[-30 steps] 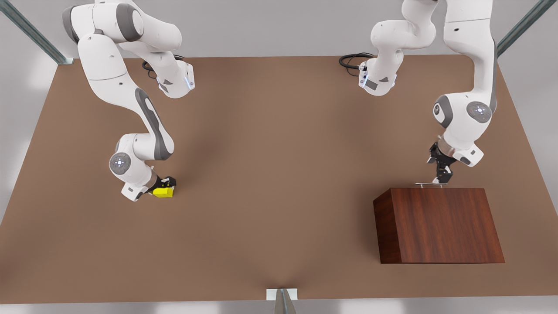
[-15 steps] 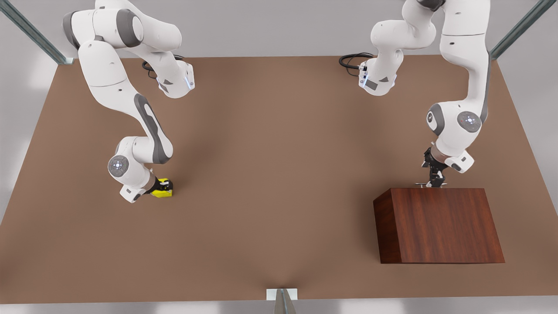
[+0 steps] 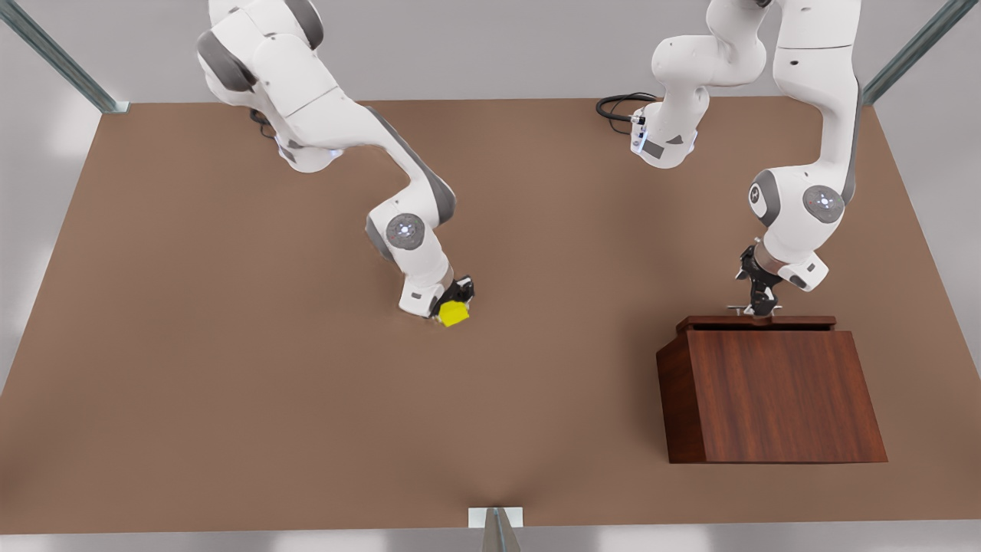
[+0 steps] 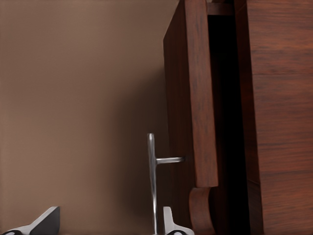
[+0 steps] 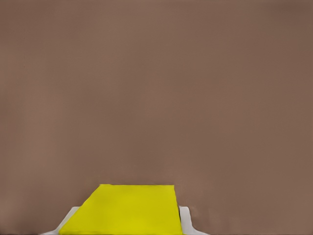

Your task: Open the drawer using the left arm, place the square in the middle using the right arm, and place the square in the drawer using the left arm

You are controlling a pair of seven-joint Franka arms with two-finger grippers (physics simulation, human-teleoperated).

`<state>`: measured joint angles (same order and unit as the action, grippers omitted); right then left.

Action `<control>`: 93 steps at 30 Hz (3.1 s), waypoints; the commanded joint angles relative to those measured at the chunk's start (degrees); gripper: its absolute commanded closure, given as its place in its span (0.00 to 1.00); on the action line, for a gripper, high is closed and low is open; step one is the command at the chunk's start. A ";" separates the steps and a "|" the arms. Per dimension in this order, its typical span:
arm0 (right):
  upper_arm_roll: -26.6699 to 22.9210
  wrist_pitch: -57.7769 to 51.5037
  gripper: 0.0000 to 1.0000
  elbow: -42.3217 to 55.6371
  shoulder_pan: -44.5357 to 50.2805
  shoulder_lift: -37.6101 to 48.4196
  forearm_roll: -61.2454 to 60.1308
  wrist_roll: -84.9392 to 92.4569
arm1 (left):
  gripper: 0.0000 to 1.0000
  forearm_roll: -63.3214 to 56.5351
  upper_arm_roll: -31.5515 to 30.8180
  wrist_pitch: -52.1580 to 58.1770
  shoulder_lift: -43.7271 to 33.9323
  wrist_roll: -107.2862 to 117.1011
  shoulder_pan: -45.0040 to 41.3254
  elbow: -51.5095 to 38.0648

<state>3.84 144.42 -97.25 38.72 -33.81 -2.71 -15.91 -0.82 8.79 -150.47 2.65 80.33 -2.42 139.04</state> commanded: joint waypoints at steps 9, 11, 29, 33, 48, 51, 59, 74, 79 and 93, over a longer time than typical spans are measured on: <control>-2.00 -11.09 0.36 34.06 13.49 -22.26 3.59 -1.58 | 0.00 -0.14 2.72 2.11 -2.47 -0.18 0.22 2.02; -3.23 -10.83 0.22 31.69 14.45 -21.82 3.59 -1.23 | 0.00 -0.14 2.81 2.72 -3.61 -0.09 0.22 3.16; -7.62 -54.76 0.00 9.71 -34.59 28.19 2.71 17.49 | 0.00 -0.14 2.81 6.24 -12.84 3.60 -0.31 12.04; -10.79 -51.88 0.00 10.59 -36.87 27.31 1.04 22.68 | 0.00 -0.76 2.72 18.36 -21.72 2.55 -1.45 6.60; -7.45 -56.09 0.00 18.15 -41.80 24.23 2.18 22.41 | 0.00 -0.76 -23.03 47.28 21.35 -69.69 -14.19 -56.16; -7.54 -55.74 0.00 18.33 -42.32 23.88 2.10 22.50 | 0.00 -5.06 -23.03 45.53 23.19 -79.80 -20.17 -55.37; -8.41 -55.65 0.00 18.41 -42.50 24.32 1.13 22.50 | 0.00 -10.25 -22.94 20.30 21.70 -82.79 -25.35 -34.46; -9.29 -55.65 0.00 18.50 -42.32 24.06 1.13 22.41 | 0.00 -14.29 -22.33 13.18 26.97 -82.79 -26.15 -28.04; -9.29 -55.56 0.00 18.59 -42.41 24.06 1.13 22.41 | 0.00 -14.38 -22.24 12.22 29.26 -82.71 -26.23 -28.04; -9.21 -55.47 0.00 18.59 -42.32 23.88 1.13 22.50 | 0.32 -17.28 -22.24 11.25 31.19 -82.09 -26.15 -28.04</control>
<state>-5.36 88.99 -78.66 -3.56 -10.02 -1.58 6.59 -17.90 -13.45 -139.23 33.70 -1.73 -28.56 111.01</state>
